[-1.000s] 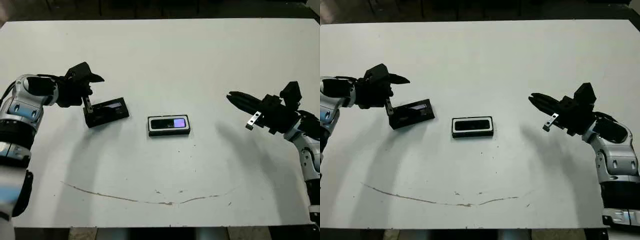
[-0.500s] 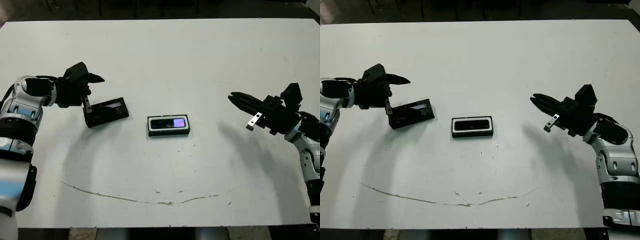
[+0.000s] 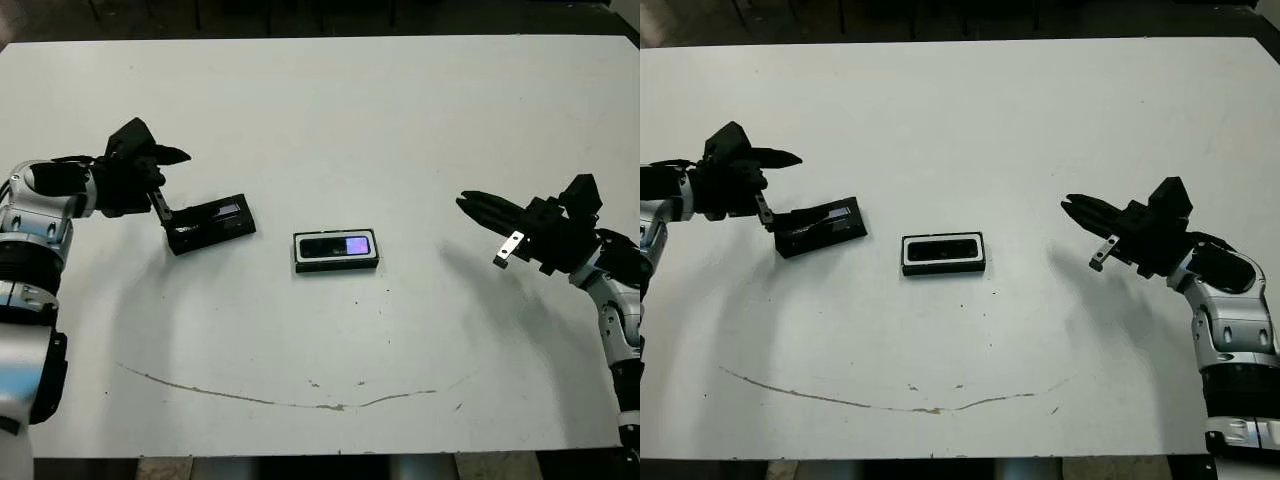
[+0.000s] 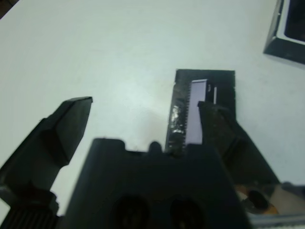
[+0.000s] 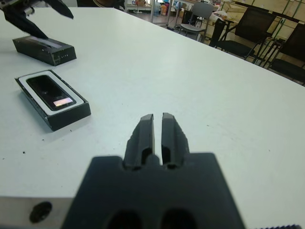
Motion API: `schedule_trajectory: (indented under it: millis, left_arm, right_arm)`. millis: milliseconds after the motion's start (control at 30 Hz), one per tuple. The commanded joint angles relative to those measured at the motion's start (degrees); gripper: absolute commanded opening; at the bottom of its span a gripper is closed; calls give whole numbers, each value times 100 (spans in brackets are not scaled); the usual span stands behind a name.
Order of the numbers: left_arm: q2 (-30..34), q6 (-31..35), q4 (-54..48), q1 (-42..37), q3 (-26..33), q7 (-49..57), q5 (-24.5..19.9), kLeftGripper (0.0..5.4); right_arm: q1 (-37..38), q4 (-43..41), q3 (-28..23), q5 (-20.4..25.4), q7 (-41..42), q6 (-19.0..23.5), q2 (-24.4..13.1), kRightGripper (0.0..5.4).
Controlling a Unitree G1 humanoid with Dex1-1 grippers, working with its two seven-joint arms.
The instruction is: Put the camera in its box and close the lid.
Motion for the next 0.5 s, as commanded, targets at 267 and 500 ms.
schedule_trajectory:
  millis: [267, 500]
  left_arm:
    - [166, 181, -459, 332, 234, -447, -309, 538]
    - [-11, 328, -635, 456, 227, -935, -652, 538]
  right_arm:
    - [-9, 176, 44, 3, 138, -37, -22, 0]
    - [37, 107, 58, -44, 90, 35, -62, 0]
